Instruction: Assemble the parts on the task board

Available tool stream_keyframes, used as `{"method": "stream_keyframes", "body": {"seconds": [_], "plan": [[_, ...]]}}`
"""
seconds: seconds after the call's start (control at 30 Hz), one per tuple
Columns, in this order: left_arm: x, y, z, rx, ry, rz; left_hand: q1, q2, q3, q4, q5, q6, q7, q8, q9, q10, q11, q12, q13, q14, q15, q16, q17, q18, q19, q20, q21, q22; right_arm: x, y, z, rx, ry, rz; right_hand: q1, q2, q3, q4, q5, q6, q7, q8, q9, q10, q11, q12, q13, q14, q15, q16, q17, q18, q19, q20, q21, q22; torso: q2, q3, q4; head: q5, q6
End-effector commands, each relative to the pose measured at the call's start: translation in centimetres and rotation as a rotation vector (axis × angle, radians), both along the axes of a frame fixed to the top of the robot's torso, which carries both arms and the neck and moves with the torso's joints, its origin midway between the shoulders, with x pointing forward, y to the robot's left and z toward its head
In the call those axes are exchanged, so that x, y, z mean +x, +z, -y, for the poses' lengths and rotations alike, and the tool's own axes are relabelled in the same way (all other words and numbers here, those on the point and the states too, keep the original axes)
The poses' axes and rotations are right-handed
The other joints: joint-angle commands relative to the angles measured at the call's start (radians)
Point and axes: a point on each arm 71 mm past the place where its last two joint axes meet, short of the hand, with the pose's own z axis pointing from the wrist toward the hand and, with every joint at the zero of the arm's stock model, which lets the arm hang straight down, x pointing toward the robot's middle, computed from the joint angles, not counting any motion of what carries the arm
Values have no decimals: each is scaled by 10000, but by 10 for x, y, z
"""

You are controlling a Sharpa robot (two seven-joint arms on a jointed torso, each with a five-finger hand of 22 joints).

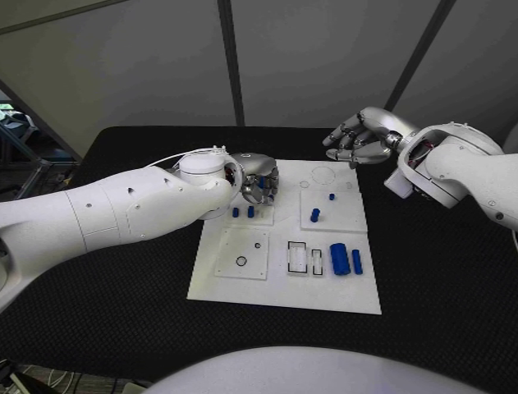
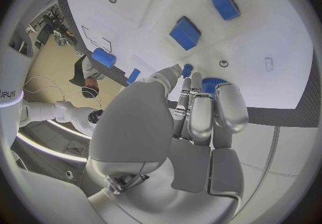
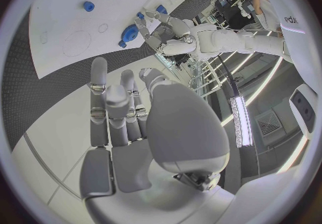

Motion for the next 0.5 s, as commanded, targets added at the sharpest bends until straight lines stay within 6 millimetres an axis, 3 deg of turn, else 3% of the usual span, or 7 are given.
{"method": "stream_keyframes", "body": {"seconds": [0.03,0.5], "plan": [[0,-2,1,143,-23,-63,91,58,83,-36,20,78,-13,-67,-23,84,-16,-68,-31,102,-33,40,-22,-1072,58,3,64,136,0,1,-1,5,71,50,5,-95,66,-21,42,24,30,38,13,62,-9,-51,-16,47,14,-30,3,55,79,23,-42,-14,3,3,-1,-8,-6],[0,-9,2,120,-34,-157,223,148,351,-231,20,228,-10,-214,-70,320,-39,-189,-156,119,-52,81,-45,-1105,124,-18,194,255,0,1,-2,9,108,42,1,-96,73,-22,43,38,27,47,16,72,-12,-54,-27,53,12,-33,8,55,87,21,-48,-18,0,3,-3,-32,-19]]}}
